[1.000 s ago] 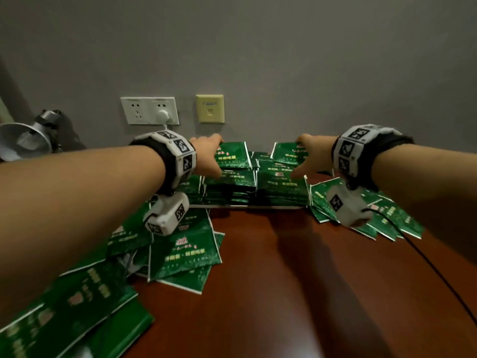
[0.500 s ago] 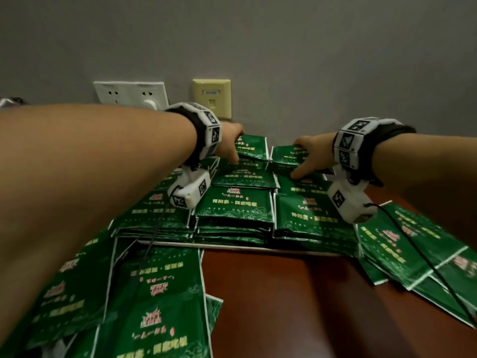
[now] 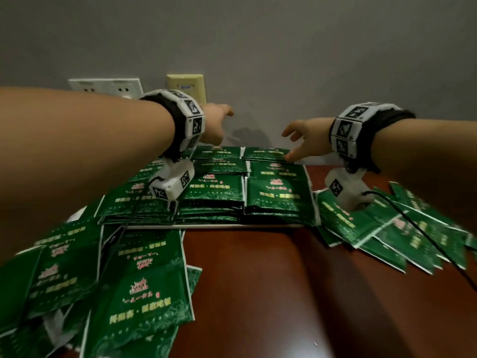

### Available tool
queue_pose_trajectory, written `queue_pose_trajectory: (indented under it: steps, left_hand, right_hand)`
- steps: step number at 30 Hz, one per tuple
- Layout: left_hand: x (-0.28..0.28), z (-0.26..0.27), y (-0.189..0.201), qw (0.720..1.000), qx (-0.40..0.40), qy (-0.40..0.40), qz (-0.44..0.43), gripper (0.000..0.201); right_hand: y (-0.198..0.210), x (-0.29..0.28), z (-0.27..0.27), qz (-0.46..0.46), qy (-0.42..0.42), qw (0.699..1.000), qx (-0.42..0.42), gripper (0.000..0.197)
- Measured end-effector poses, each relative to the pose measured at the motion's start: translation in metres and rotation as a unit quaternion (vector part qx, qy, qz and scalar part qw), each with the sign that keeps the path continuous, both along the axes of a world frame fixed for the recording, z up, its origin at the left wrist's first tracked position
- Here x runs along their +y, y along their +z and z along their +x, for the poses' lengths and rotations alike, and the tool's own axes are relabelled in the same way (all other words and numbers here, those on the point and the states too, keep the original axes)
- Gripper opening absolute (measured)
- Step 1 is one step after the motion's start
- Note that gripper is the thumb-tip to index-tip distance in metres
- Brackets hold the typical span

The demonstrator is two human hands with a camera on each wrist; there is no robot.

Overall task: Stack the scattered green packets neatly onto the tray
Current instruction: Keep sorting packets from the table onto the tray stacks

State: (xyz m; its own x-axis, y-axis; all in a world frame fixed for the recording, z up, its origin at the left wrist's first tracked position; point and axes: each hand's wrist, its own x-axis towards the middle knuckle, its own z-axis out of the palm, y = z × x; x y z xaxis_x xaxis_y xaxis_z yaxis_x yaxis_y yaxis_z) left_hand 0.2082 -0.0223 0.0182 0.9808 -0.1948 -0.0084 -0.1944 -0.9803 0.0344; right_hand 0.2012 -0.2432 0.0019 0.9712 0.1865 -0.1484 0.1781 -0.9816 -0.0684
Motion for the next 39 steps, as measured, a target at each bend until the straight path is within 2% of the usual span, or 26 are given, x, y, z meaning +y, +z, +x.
queue_pose_trajectory:
  steps: [4, 6, 8, 9, 12, 16, 19, 22, 25, 30, 35, 37, 39]
  left_hand:
    - [-0.039, -0.053, -0.004, 0.996, -0.021, -0.084, 0.015, 0.055]
    - [-0.066, -0.082, -0.014, 0.992, -0.019, -0.124, -0.016, 0.046]
    - [-0.095, -0.110, -0.033, 0.986, -0.016, -0.161, -0.042, 0.039]
    - [-0.110, -0.123, -0.045, 0.983, -0.007, -0.176, -0.047, 0.040]
    - [-0.152, -0.154, -0.082, 0.978, 0.046, -0.203, -0.005, 0.050]
    - [-0.179, -0.185, -0.110, 0.975, 0.082, -0.204, 0.029, 0.059]
    - [-0.182, -0.201, -0.115, 0.978, 0.089, -0.181, 0.060, 0.057]
    - [-0.182, -0.215, -0.113, 0.975, 0.080, -0.178, 0.102, 0.039]
    - [-0.183, -0.239, -0.109, 0.970, 0.079, -0.179, 0.143, 0.030]
    - [-0.174, -0.272, -0.122, 0.970, 0.050, -0.169, 0.170, 0.030]
    - [-0.146, -0.306, -0.115, 0.975, 0.077, -0.147, 0.147, 0.024]
    - [-0.129, -0.318, -0.110, 0.980, 0.085, -0.133, 0.118, 0.023]
    - [-0.107, -0.327, -0.108, 0.984, 0.091, -0.114, 0.100, 0.023]
  right_hand:
    - [-0.008, -0.033, -0.053, -0.080, -0.048, 0.996, 0.009, 0.094]
    - [-0.021, -0.057, -0.077, -0.122, -0.076, 0.990, 0.018, 0.082]
    - [-0.037, -0.079, -0.103, -0.170, -0.104, 0.980, 0.027, 0.083]
    - [-0.047, -0.090, -0.116, -0.173, -0.115, 0.978, 0.035, 0.082]
    - [-0.068, -0.107, -0.152, -0.174, -0.120, 0.974, 0.080, 0.063]
    - [-0.100, -0.139, -0.147, -0.177, -0.092, 0.978, 0.059, 0.079]
    - [-0.092, -0.126, -0.184, -0.158, -0.102, 0.979, 0.084, 0.075]
    - [-0.084, -0.113, -0.221, -0.133, -0.103, 0.984, 0.064, 0.047]
    - [-0.085, -0.112, -0.243, -0.105, -0.080, 0.990, 0.047, 0.046]
    - [-0.083, -0.097, -0.273, -0.092, -0.032, 0.995, 0.025, 0.033]
    - [-0.077, -0.062, -0.296, -0.082, 0.013, 0.996, 0.024, 0.036]
    - [-0.079, -0.049, -0.302, -0.080, 0.035, 0.996, 0.028, 0.045]
    - [-0.081, -0.035, -0.306, -0.072, 0.053, 0.995, 0.040, 0.062]
